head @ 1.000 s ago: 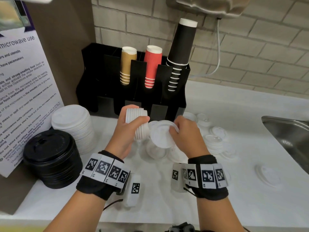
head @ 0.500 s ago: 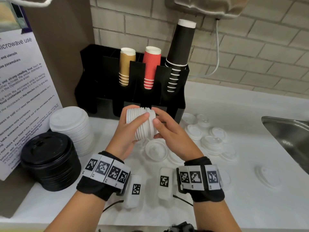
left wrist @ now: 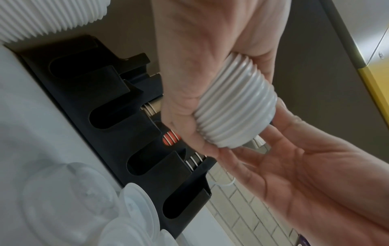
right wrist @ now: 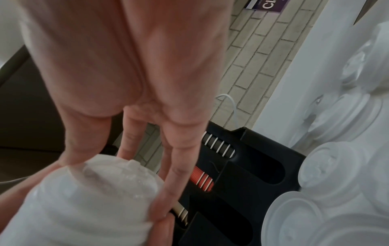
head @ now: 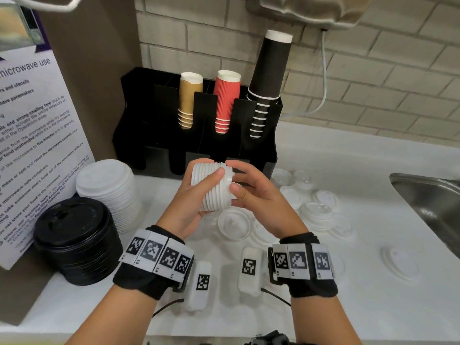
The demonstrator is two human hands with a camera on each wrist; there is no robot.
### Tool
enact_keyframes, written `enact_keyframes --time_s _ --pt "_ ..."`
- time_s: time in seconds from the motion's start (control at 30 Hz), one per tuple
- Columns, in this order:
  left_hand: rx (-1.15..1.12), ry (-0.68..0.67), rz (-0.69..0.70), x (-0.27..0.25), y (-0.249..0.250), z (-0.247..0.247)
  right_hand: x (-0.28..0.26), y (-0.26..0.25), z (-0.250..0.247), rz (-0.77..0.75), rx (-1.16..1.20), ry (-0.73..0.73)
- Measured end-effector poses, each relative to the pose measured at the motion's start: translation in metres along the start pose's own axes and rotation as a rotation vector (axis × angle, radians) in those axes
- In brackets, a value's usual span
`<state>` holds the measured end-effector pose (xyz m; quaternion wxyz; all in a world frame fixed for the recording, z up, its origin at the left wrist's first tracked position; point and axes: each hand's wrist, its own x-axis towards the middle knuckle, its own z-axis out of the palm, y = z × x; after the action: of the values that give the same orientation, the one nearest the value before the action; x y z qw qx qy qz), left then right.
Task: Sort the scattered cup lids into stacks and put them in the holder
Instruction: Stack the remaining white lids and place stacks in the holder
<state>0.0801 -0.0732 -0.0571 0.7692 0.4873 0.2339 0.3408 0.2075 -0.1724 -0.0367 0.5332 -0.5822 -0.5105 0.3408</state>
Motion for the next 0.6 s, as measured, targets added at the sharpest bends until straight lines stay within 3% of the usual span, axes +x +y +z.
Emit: enact_keyframes --time_s 0.27,0.37,0.43,0.53,0.6 --pt "-0.013 0.033 0.013 0.000 0.000 -0.001 0.007 -0.002 0.005 -0.029 -0.063 -0.012" --pt "0.022 0.107 0.083 0.004 0.003 -0.004 0.013 0.006 0.008 0.064 -0.095 0.034" --pt "0.025 0.161 0.111 0.006 0.006 -0.009 0.019 0.013 0.003 0.165 -0.409 0.031" --pt "0.030 0.215 0.108 0.006 0.006 -0.017 0.025 0.023 -0.004 0.396 -0.996 -0.129" --pt "0.047 0.227 0.101 0.005 0.006 -0.018 0.029 0.026 -0.004 0.493 -1.174 -0.197"
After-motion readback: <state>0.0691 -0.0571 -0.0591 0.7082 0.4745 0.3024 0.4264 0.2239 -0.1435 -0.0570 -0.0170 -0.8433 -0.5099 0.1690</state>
